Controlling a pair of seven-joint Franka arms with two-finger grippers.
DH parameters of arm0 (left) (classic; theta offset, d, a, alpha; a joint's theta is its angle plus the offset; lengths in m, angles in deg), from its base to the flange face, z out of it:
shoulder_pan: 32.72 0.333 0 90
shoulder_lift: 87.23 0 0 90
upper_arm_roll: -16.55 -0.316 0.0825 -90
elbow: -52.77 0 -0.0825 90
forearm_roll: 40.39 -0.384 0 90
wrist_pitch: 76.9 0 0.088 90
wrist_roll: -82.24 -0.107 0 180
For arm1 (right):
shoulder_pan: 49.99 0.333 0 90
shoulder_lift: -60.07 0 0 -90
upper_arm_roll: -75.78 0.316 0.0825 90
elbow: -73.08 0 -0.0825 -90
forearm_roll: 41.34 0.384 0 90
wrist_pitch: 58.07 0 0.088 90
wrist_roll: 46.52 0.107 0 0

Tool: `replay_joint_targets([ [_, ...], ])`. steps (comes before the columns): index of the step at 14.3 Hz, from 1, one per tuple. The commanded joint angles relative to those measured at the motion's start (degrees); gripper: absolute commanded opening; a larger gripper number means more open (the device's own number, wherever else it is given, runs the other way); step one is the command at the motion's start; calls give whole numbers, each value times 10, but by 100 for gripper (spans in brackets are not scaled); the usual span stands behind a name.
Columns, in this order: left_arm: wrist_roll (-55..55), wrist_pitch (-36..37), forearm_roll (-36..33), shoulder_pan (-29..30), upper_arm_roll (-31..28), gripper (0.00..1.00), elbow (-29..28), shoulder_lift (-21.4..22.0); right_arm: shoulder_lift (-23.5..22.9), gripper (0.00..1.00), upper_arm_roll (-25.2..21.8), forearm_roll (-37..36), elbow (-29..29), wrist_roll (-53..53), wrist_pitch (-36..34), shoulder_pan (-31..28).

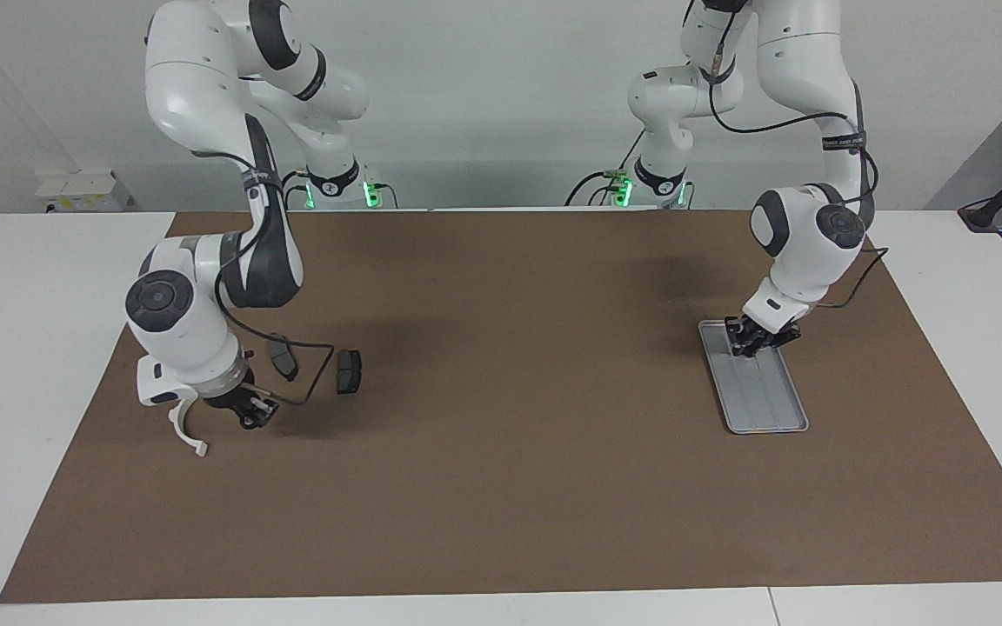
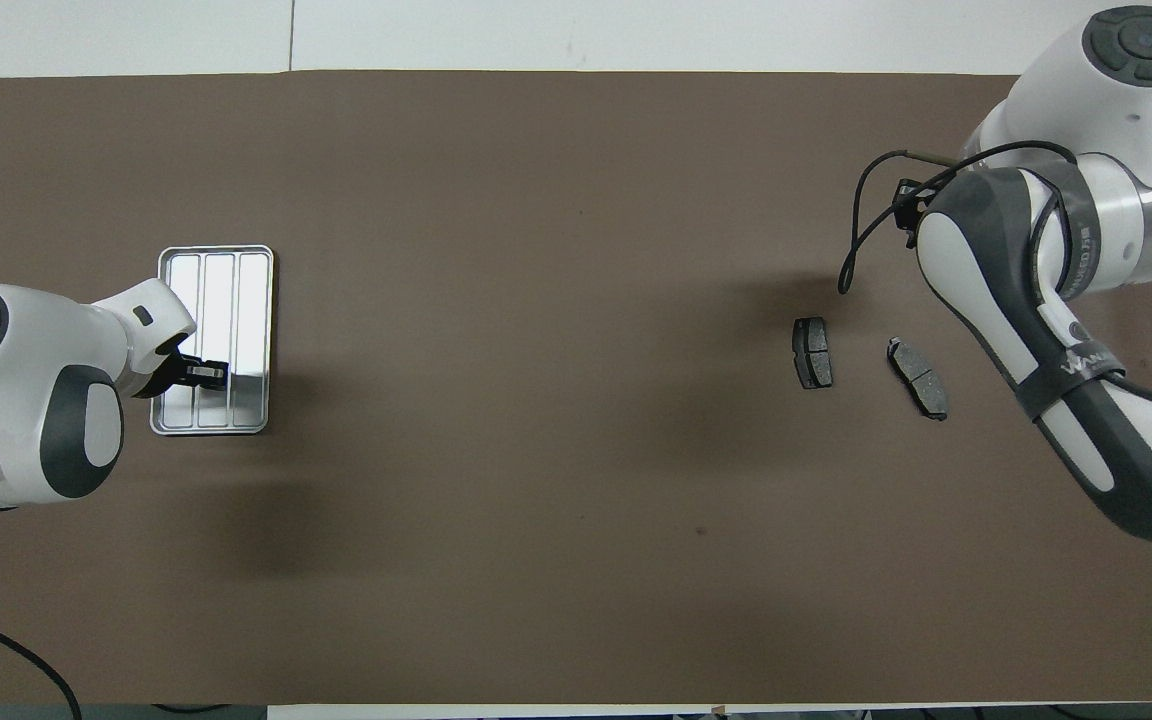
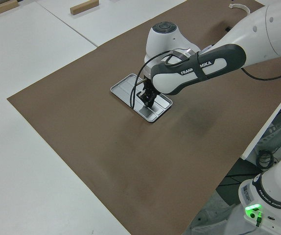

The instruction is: Pick bearing gear from pile to tray

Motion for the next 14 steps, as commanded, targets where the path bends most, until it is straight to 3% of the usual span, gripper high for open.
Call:
replay_joint_targets([
  [1, -1, 1, 8, -11, -6, 100, 4, 0, 34, 0, 16, 41, 1, 65, -35, 46],
  [8, 2, 119, 8, -13, -4, 100, 116, 9, 44, 0, 24, 102, -6, 298, -16, 204],
  [11, 8, 184, 8, -19, -4, 100, 173, 10, 31, 0, 24, 103, -36, 382, 52, 263],
  [14, 36, 198, 20, -28, -4, 100, 188, 19, 23, 0, 24, 102, -80, 401, 119, 284],
])
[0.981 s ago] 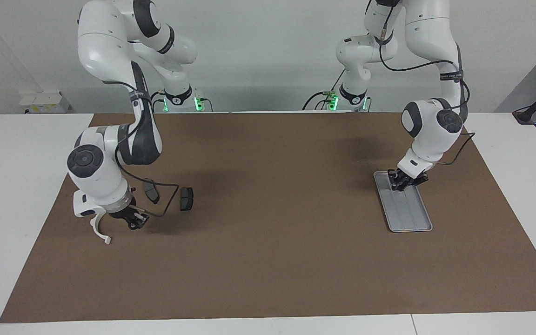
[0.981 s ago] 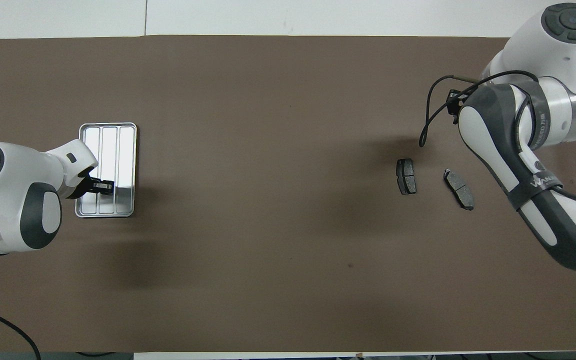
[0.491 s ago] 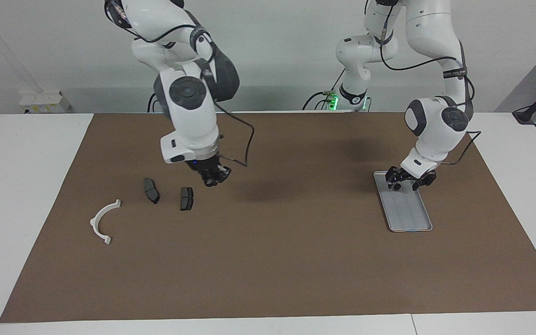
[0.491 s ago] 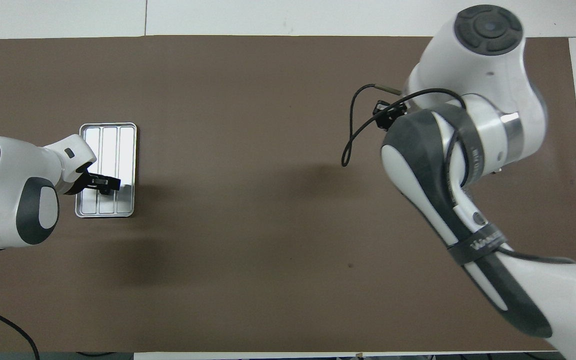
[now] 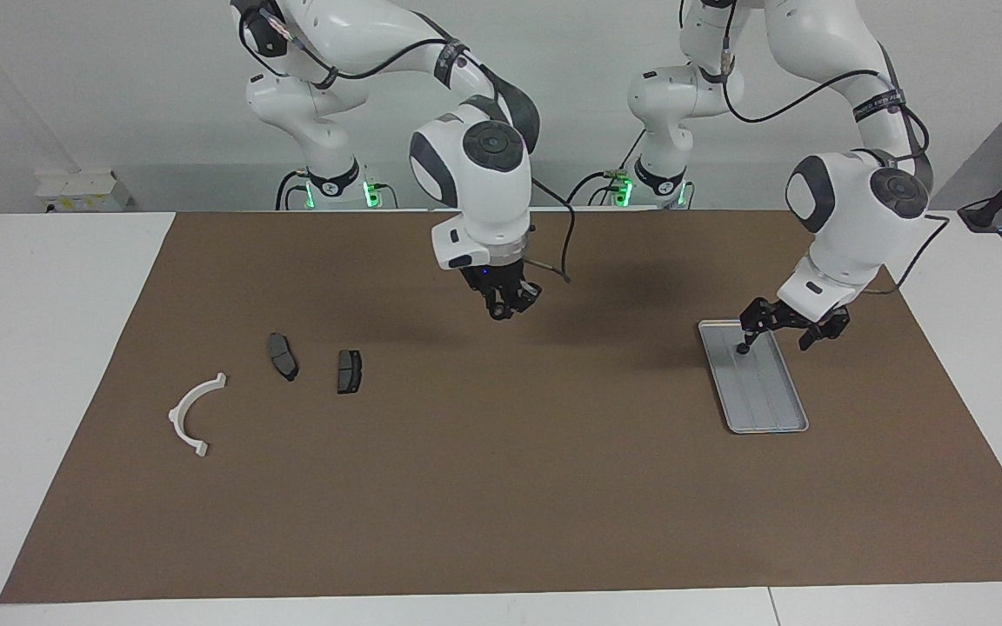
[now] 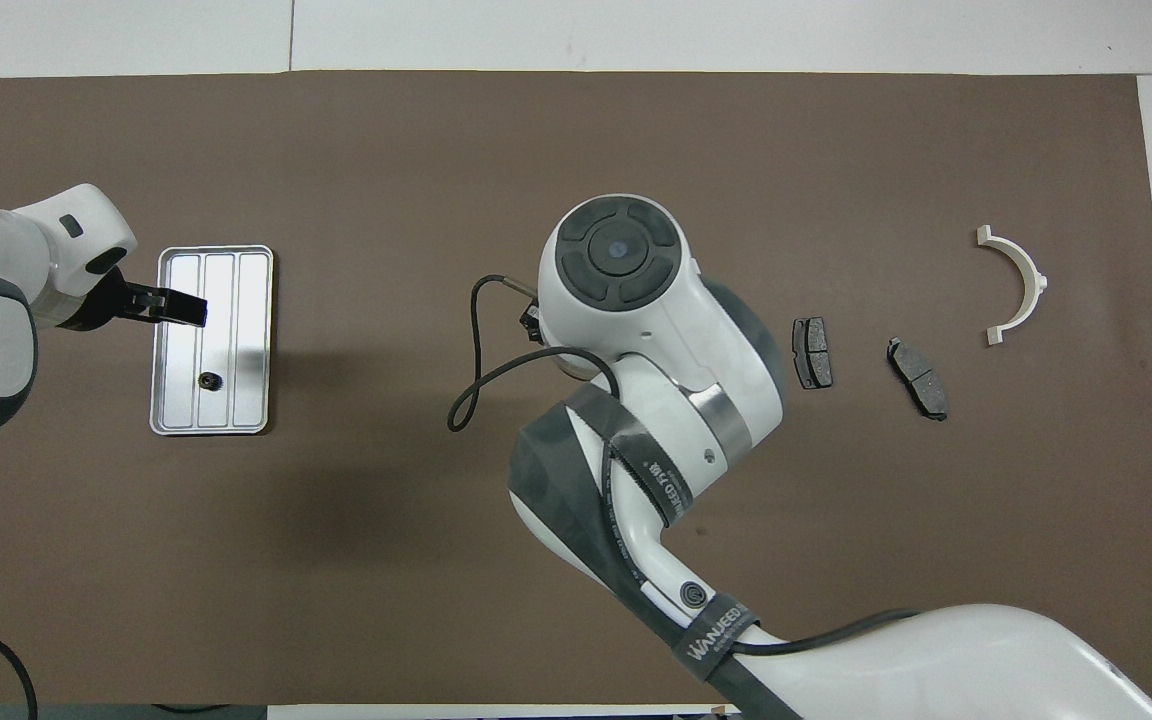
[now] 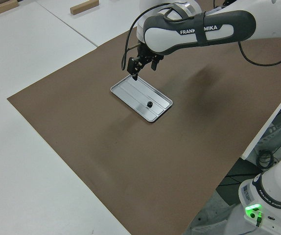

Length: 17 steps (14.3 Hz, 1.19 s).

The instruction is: Pick bearing gear from pile to tray

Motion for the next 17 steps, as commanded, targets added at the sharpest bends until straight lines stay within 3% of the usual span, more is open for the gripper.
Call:
replay_joint_targets([
  [1, 19, 16, 11, -13, -6, 100, 6, 7, -18, 0, 0, 7, -30, 26, 51, 16],
  [7, 38, -25, 11, -24, -6, 100, -28, 17, -107, 0, -2, -55, -27, 97, 155, 61],
  [13, 52, -19, 11, -36, -6, 100, -29, 22, -117, 0, -2, -56, -29, 100, 173, 62],
  [14, 63, -20, 11, -45, -6, 100, -29, 22, -117, 21, -2, -56, -30, 101, 174, 62],
  [15, 76, -20, 11, -48, -7, 100, -29, 22, -117, 89, -2, -56, -30, 102, 172, 62],
  [16, 78, -20, 11, -48, -6, 100, -30, 22, -116, 100, -3, -56, -28, 102, 165, 63],
  [17, 78, -20, 11, -49, -6, 100, -31, 23, -116, 100, -4, -61, -24, 102, 159, 62],
])
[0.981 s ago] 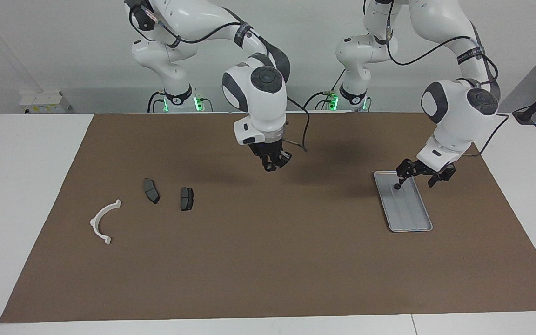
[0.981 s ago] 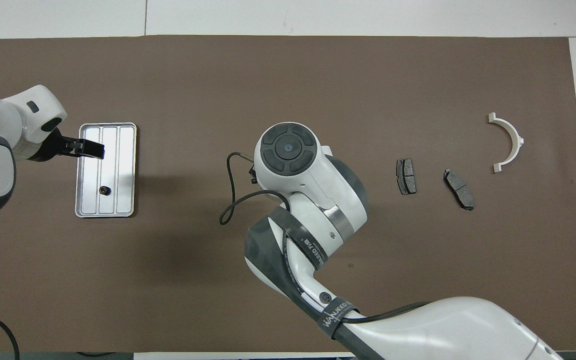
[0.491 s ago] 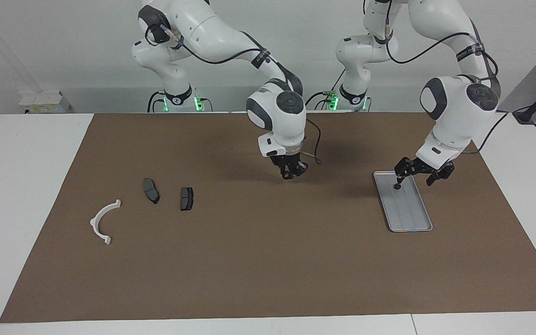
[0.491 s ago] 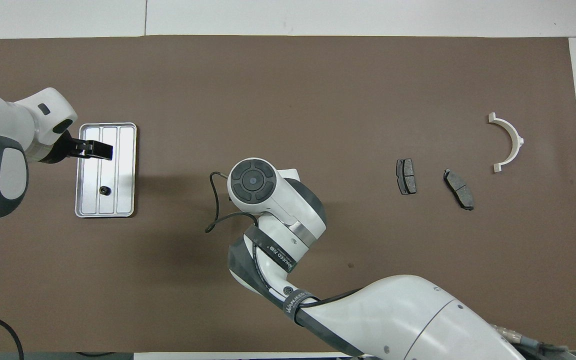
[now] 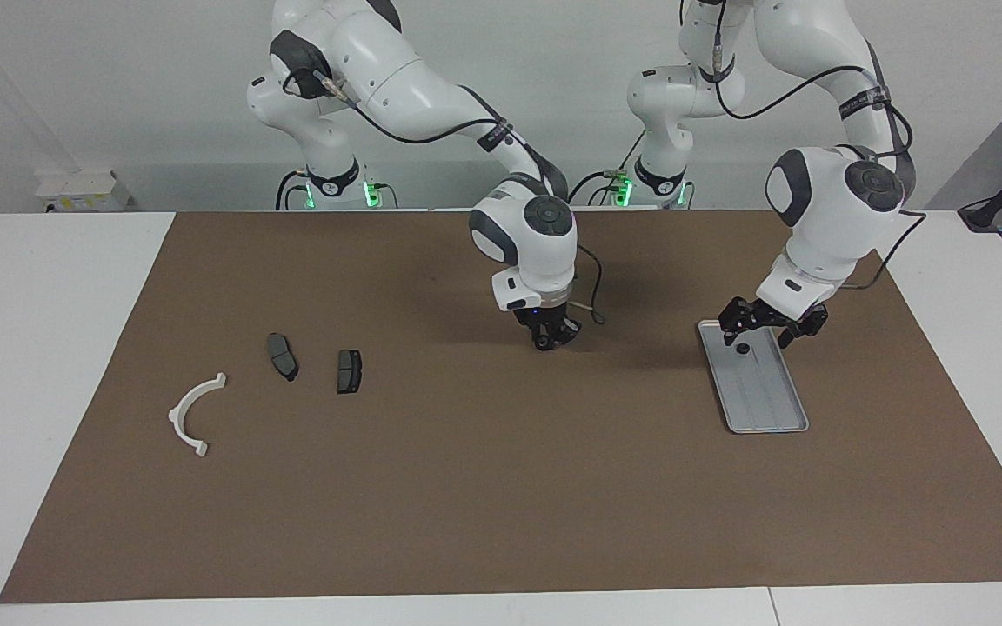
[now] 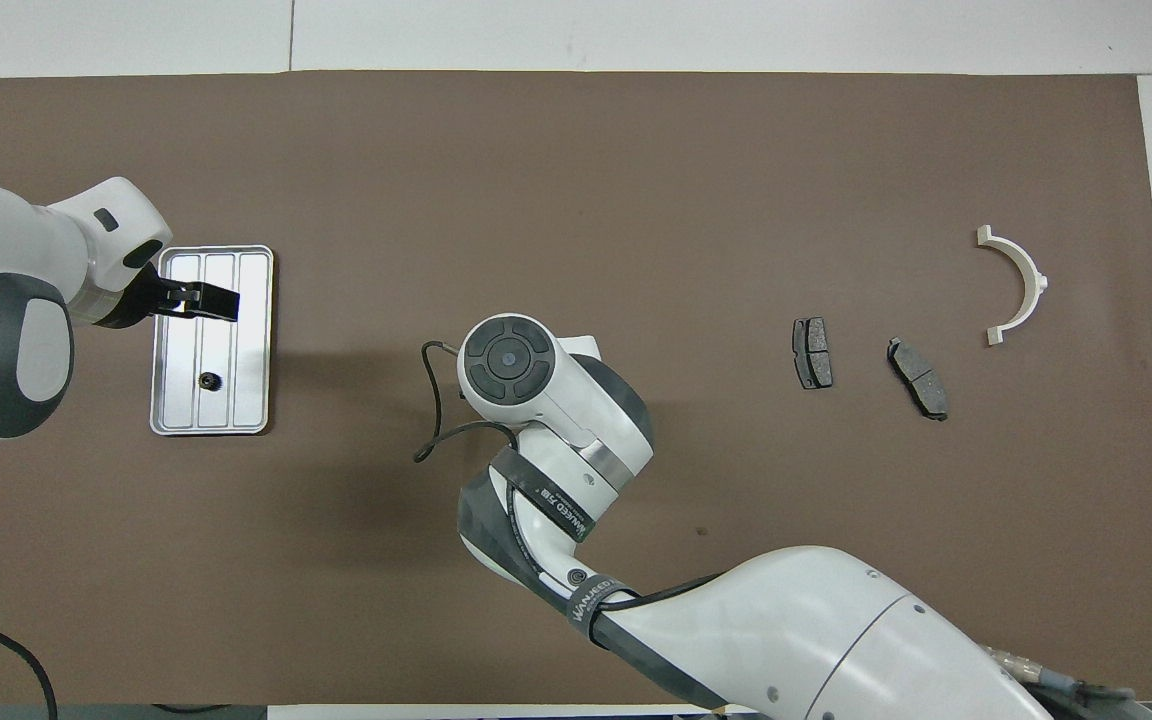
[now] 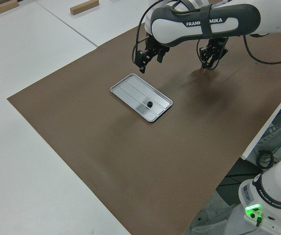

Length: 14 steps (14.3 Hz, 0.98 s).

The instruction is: Pick bearing gear from pile to tray

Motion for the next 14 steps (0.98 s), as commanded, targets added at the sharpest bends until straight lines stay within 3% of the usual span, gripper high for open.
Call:
replay_joint_targets([
  [1, 11, -12, 8, -12, -6, 100, -25, 19, 0, 100, -1, -16, 9, 12, -11, -6],
  [4, 29, -22, 8, -22, -6, 100, -33, 23, 10, 100, -1, -17, 37, 3, -32, -36],
  [6, 110, -42, 8, -63, -6, 100, -37, 20, 34, 100, 4, -11, 41, -22, -40, -79],
  [9, 218, -48, 8, -139, -7, 100, -50, 23, 71, 100, 5, 4, 41, -134, -69, -135],
  [14, 368, -56, 7, -288, -7, 100, -52, 8, 115, 100, 4, 29, 41, -415, -136, -237],
])
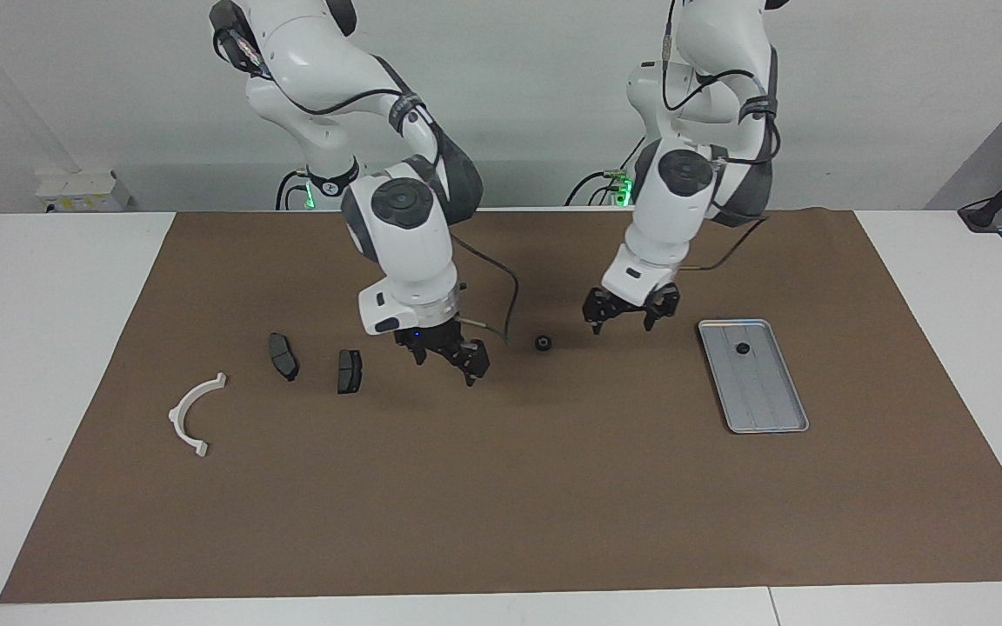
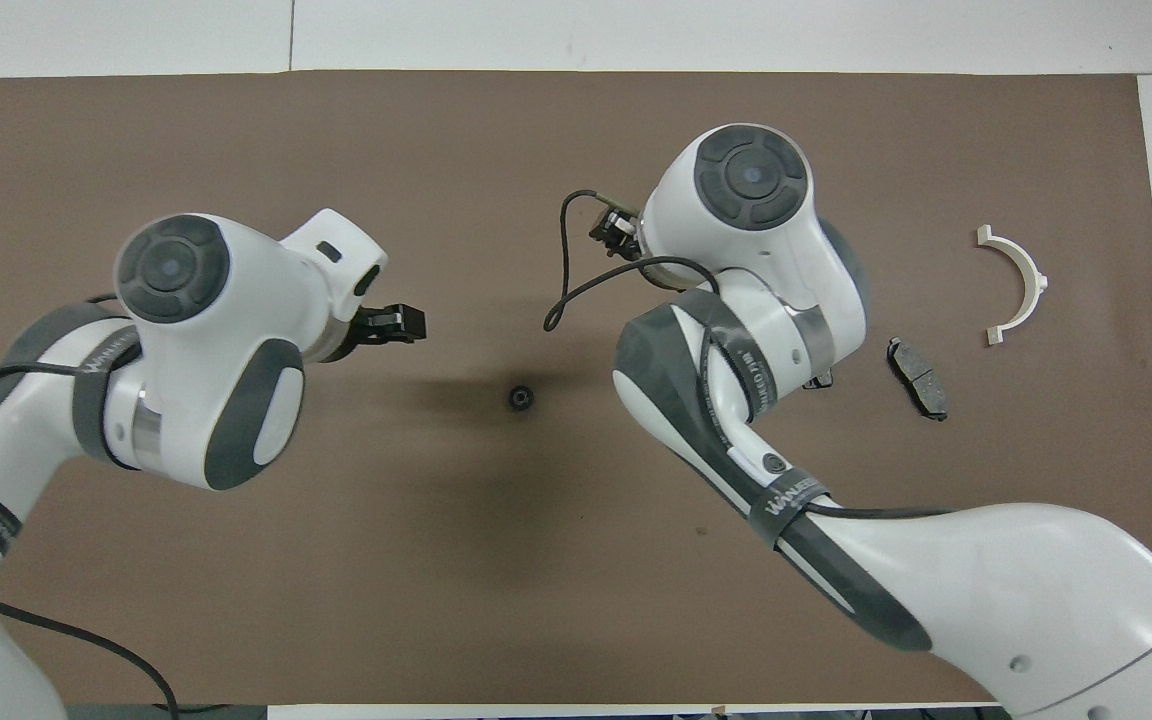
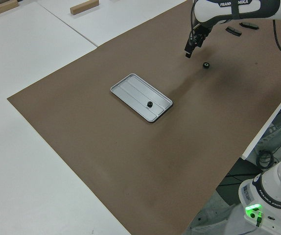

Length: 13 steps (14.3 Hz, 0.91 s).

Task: Pick bearing gear from pile to tray
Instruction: 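Reach the left gripper to the bearing while the right gripper withdraws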

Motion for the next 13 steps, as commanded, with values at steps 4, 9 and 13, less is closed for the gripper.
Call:
replay_joint_targets([
  [4, 112, -68, 6, -117, -12, 100, -14, -41, 38, 100, 10, 12, -10, -300, -70, -111],
  [9, 126, -99, -6, -132, -13, 100, -13, -74, 97, 100, 3, 12, -28, -405, -112, -156],
  [13, 114, -107, -37, -104, -14, 100, -14, -82, 176, 100, -5, 13, -54, -468, -174, -180],
])
